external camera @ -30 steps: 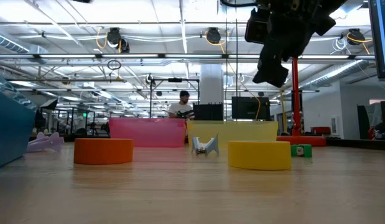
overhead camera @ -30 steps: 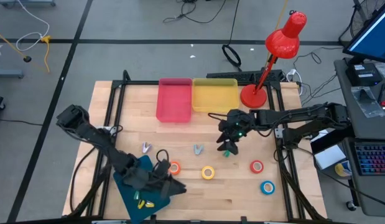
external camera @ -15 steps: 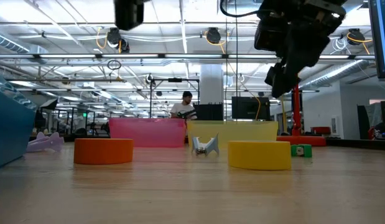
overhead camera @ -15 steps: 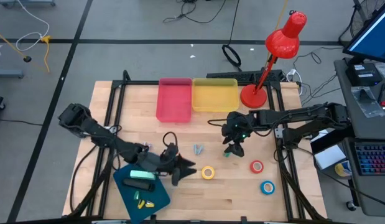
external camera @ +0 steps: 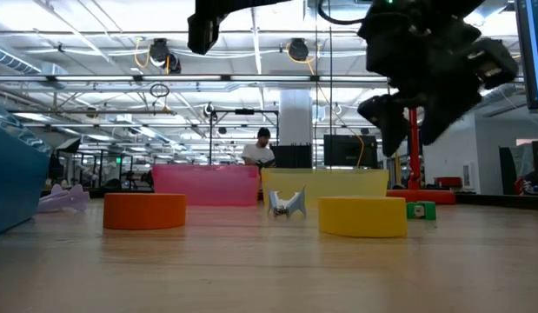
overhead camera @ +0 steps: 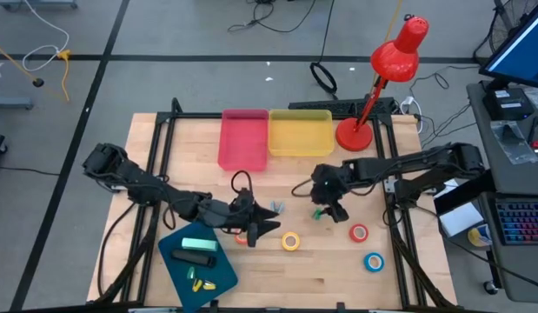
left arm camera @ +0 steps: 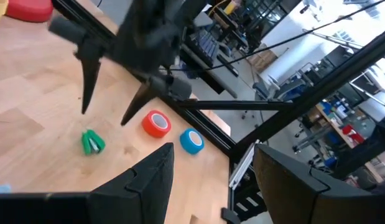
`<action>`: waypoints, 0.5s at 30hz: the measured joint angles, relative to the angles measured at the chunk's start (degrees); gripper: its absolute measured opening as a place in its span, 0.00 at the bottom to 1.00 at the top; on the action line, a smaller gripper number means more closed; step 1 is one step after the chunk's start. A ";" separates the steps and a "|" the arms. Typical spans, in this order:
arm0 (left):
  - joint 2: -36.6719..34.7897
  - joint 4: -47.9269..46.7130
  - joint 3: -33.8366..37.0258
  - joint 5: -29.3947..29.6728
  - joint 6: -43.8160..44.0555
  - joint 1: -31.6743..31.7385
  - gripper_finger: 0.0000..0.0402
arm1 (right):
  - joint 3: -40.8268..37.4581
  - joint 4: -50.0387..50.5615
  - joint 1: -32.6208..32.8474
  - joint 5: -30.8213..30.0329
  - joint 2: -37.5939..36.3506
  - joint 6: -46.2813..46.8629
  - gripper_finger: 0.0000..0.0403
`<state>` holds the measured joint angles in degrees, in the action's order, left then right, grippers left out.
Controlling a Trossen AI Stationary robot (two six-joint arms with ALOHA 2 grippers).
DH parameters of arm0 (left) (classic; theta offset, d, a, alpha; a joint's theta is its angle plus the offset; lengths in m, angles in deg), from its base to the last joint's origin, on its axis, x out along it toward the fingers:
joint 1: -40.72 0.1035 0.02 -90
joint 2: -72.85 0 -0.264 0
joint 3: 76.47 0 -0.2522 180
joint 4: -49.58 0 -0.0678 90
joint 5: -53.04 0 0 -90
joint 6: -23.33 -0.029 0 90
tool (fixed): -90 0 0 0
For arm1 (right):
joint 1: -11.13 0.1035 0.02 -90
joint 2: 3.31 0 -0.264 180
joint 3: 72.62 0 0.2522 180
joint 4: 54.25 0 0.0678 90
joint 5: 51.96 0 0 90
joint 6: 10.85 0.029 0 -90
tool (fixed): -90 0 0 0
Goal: Pick and place Stapler, Stapler remover, tape
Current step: Put the green stapler into the blue bin
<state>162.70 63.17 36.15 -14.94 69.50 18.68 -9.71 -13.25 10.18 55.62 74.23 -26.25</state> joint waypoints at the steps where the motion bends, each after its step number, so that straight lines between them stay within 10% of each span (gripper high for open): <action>1: -0.32 -0.13 0.00 0.00 0.00 0.10 0.54 | -0.08 0.14 0.64 -1.06 0.69 -1.20 0.60; 15: -11.01 -5.64 -0.09 2.20 -9.15 1.34 0.54 | -0.01 -4.22 2.05 -0.91 7.76 -5.46 0.60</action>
<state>151.69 57.54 36.06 -12.74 60.35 20.03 -9.72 -17.47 12.23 54.71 81.99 -31.71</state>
